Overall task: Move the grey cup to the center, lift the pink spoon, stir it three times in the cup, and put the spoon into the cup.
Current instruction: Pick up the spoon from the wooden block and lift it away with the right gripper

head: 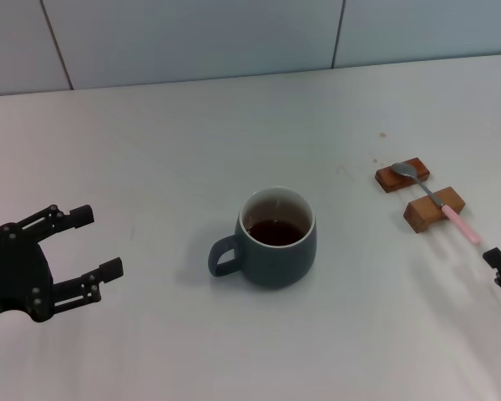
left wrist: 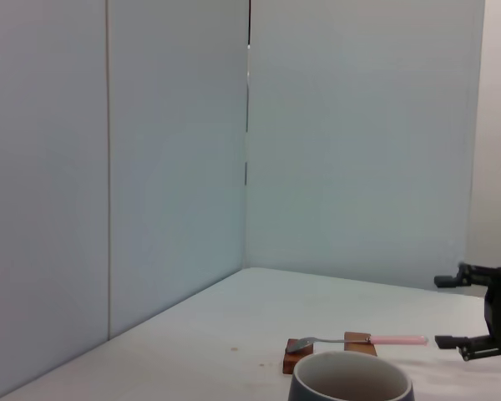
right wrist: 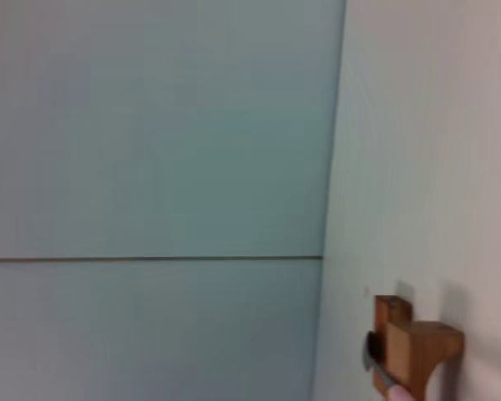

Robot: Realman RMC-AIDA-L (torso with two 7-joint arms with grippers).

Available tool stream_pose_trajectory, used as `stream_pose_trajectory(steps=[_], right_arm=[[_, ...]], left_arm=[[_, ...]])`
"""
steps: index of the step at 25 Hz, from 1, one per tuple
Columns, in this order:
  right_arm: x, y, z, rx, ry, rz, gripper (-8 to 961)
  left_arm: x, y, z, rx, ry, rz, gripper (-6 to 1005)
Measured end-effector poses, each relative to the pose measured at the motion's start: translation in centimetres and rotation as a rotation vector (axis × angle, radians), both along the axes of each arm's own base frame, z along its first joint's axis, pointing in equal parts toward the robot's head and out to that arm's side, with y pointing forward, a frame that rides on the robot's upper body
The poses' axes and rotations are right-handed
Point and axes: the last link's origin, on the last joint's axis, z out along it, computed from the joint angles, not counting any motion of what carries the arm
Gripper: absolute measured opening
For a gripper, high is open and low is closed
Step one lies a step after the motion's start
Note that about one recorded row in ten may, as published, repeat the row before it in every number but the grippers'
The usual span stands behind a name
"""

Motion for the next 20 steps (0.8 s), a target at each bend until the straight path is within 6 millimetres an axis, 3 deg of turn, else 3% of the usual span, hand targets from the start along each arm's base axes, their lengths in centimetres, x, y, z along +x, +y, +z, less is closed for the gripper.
stream_pose_trajectory(steps=[20], right_arm=[[-0.2, 2.2, -0.5, -0.059, -0.041, 0.015, 825]], left_arm=[[0.0, 0.1, 0.2, 0.015, -0.01, 0.003, 832]])
